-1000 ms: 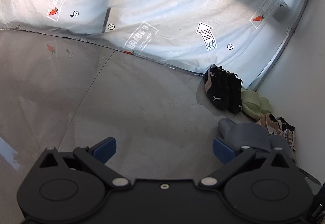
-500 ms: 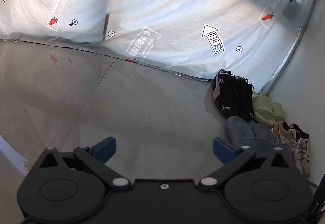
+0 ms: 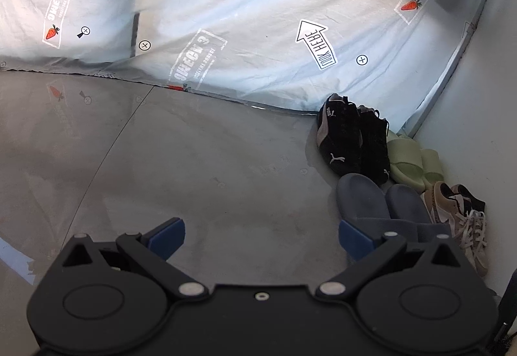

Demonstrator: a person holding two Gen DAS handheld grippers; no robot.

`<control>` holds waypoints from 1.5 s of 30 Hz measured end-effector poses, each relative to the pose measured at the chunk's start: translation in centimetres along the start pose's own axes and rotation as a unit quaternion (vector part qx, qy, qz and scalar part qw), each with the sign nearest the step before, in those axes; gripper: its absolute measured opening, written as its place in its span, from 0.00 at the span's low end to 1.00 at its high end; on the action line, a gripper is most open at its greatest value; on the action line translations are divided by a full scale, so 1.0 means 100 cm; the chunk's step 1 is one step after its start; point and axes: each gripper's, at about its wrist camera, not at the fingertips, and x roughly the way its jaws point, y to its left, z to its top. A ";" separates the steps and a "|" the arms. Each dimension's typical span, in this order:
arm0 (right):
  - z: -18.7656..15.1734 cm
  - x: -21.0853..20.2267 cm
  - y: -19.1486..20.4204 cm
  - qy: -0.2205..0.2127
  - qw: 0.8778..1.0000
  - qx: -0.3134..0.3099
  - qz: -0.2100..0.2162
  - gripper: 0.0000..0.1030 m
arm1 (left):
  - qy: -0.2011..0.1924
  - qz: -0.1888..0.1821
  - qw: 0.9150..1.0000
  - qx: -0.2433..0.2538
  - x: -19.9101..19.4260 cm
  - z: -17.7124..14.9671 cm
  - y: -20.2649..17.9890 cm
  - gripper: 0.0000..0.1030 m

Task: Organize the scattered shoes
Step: 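Lower the dark grey slides in front of the black Pumas and open the right tool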

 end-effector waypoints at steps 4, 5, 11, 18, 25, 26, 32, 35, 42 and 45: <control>0.006 -0.006 -0.006 0.035 0.999 0.036 0.017 0.84 | -0.004 0.004 1.000 -0.017 -0.002 0.000 0.006 1.00; 0.006 -0.009 -0.008 0.040 0.998 0.051 0.018 0.84 | -0.004 0.005 1.000 -0.020 -0.003 -0.001 0.007 1.00; 0.010 -0.033 -0.003 0.028 0.996 0.083 -0.015 0.84 | -0.008 0.008 1.000 -0.028 -0.006 0.000 0.011 1.00; 0.036 -0.037 0.049 -0.067 0.997 -0.022 -0.037 0.89 | -0.010 0.002 1.000 -0.028 -0.006 0.001 0.011 1.00; 0.043 0.031 0.082 -0.019 0.997 -0.060 -0.049 0.94 | -0.020 0.009 0.999 -0.038 -0.009 0.003 0.016 1.00; 0.043 0.034 0.082 -0.012 0.997 -0.062 -0.052 0.94 | -0.021 0.010 0.999 -0.041 -0.009 0.003 0.017 1.00; 0.038 0.035 0.086 -0.009 0.996 -0.053 -0.070 0.91 | -0.026 0.018 0.998 -0.058 -0.010 0.006 0.025 1.00; 0.039 0.035 0.094 -0.015 0.993 -0.064 -0.099 0.91 | -0.027 0.018 0.998 -0.056 -0.010 0.006 0.026 1.00; 0.049 0.027 0.087 -0.018 0.990 -0.064 -0.123 0.92 | -0.034 0.031 0.997 -0.067 -0.017 0.006 0.033 1.00; 0.050 0.013 0.074 -0.024 0.991 -0.043 -0.121 0.93 | -0.041 0.040 0.996 -0.073 -0.022 0.003 0.037 1.00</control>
